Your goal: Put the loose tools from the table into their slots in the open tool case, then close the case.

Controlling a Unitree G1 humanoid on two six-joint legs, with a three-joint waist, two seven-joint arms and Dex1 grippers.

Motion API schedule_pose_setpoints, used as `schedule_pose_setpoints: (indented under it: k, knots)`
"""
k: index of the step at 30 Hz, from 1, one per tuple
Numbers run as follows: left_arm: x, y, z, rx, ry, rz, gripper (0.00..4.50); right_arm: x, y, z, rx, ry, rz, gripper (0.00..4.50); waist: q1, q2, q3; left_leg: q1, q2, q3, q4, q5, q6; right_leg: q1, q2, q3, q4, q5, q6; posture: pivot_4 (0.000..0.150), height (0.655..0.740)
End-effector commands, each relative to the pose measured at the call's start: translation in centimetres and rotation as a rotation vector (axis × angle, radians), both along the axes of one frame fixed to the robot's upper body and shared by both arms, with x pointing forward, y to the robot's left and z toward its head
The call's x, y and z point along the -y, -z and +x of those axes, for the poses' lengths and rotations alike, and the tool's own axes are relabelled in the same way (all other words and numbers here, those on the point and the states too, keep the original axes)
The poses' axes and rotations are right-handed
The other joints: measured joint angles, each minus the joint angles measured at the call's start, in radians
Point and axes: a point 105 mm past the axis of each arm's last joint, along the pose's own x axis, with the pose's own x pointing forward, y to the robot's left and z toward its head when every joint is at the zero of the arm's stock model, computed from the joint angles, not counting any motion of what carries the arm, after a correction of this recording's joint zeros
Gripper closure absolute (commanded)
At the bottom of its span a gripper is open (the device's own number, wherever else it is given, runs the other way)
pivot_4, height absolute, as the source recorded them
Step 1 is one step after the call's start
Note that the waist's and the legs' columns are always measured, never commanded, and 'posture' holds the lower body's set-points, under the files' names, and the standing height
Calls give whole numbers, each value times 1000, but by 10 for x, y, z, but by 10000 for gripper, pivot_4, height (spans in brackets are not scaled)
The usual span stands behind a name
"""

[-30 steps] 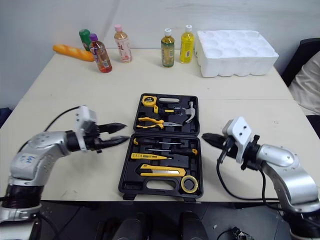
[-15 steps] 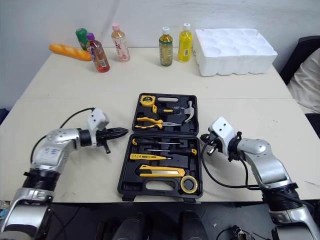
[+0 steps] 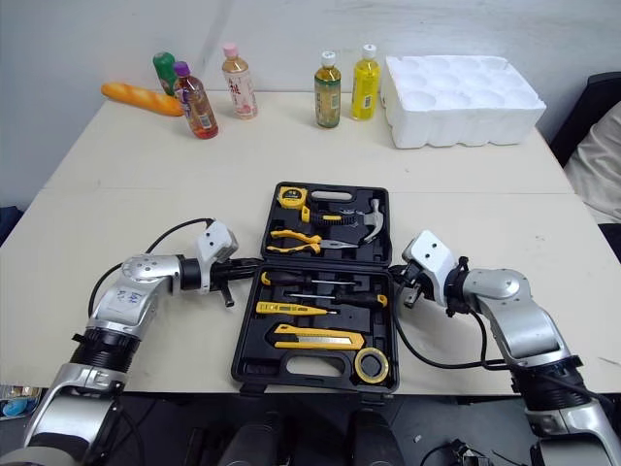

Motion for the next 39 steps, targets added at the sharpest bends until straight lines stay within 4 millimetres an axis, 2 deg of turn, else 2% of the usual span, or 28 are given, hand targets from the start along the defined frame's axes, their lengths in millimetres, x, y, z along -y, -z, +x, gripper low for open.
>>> schedule_pose_setpoints:
  k: [1,5,9,10,11,14,16,18,19,21,24,28,32,39]
  knots:
    - [22,-11,-6,41,99,-12,44797,-13,-14,-6,53,-78,17,45000,0,0,0,0,0,0,0,0,0,0,0,0,0,0,0,1500,7400]
    - [16,-9,-7,36,86,10,44797,-5,-14,-5,64,-48,-8,45000,0,0,0,0,0,0,0,0,0,0,0,0,0,0,0,1500,7400]
    - [-10,-11,-3,0,-8,39,44797,18,-15,-2,54,48,-70,45000,-1,0,0,0,0,0,0,0,0,0,0,0,0,0,0,1500,7400]
    - [-17,-13,-3,-11,-29,47,38448,24,-17,-2,32,77,-67,45000,-3,0,0,0,0,0,0,0,0,0,0,0,0,0,0,1500,7400]
    - [-23,-14,-3,-17,-43,55,35423,30,-20,-3,11,101,-54,45000,-3,0,0,0,0,0,0,0,0,0,0,0,0,0,0,1500,7400]
    - [-40,-32,-5,-66,-83,26,21400,44,-34,-7,-8,137,-36,34494,-7,0,0,0,1,-1,0,0,0,0,0,0,0,0,0,1500,7400]
    - [-43,-48,-11,-133,-87,-19,12379,45,-48,-10,-23,136,-3,25003,-8,0,0,0,1,-1,-1,0,0,-1,0,0,0,0,0,1500,7400]
    - [-43,-66,-7,-197,-149,-85,2008,39,-64,-9,-53,150,93,13597,-8,0,1,0,2,-1,-1,0,0,-1,0,0,-1,0,0,1500,7400]
    - [-43,-71,-4,-222,-184,-108,0,36,-69,-8,-68,161,126,8859,-7,0,1,0,2,-1,-1,0,0,-2,0,0,-1,0,0,1500,7400]
    - [-38,-79,5,-282,-241,-166,0,26,-76,-5,-102,162,183,1045,-5,0,1,0,1,-1,-1,-2,3,-2,0,0,-1,0,0,1500,7400]
    - [-30,-81,19,-391,-331,-222,0,9,-76,1,-166,161,194,1045,-4,0,1,-1,1,-2,-1,-1,2,-3,0,0,0,0,0,1500,7400]
    - [-29,-71,37,-442,-435,-221,0,3,-73,25,-233,298,263,1045,-6,0,1,-15,-2,0,3,5,-2,-18,0,1,10,0,0,1500,7400]
    - [-22,-65,40,-468,-432,-207,0,1,-69,37,-275,373,276,1045,-4,0,1,-28,-3,2,6,9,-3,-35,-1,2,19,0,0,1500,7400]
    - [-9,-59,43,-464,-399,-181,0,1,-54,45,-320,427,247,1045,-2,0,1,-28,-5,3,5,10,-3,-35,-1,3,20,0,0,1500,7400]
